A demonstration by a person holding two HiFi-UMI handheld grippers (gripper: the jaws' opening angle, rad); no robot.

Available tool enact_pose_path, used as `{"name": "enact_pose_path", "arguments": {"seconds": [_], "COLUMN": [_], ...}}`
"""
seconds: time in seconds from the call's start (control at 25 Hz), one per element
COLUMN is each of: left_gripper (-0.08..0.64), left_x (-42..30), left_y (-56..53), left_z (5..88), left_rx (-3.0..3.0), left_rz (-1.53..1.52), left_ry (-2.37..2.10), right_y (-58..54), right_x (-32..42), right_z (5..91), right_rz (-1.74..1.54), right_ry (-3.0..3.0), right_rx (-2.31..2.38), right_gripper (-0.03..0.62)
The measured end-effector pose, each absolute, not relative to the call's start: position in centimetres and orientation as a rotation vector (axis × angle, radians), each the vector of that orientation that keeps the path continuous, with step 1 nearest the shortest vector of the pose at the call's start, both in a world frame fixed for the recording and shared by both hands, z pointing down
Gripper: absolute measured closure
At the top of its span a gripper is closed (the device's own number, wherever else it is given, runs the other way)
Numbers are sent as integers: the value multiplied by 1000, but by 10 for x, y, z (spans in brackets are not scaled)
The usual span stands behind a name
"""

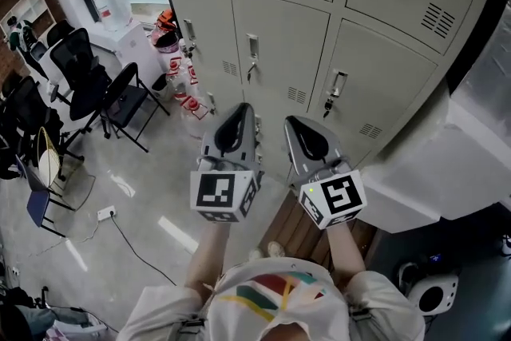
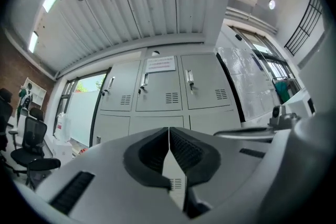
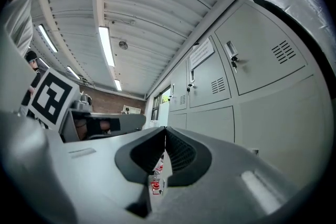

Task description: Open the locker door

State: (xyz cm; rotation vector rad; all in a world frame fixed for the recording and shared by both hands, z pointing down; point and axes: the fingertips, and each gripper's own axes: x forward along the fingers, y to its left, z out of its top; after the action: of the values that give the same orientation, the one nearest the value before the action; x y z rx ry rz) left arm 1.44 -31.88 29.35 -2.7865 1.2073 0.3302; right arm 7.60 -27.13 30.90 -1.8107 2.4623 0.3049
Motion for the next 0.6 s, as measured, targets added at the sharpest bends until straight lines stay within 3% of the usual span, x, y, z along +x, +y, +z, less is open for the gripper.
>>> {"name": "enact_pose_path", "arguments": {"seconds": [0.4,0.6], "left_gripper": [543,543], "left_x": [68,92], "left_y": [-329,-339], "left_z": [224,197], "left_rx": [-2711,-2690], "left_rz": [370,390], "left_ry": [973,913], "right_y": [-269,-286], "right_x": [134,183], "right_z": [184,93], "right_rz": [415,651], "right_ry": [2317,2222], "right_rx": [-1706,-1862], "right_gripper": [588,524]}}
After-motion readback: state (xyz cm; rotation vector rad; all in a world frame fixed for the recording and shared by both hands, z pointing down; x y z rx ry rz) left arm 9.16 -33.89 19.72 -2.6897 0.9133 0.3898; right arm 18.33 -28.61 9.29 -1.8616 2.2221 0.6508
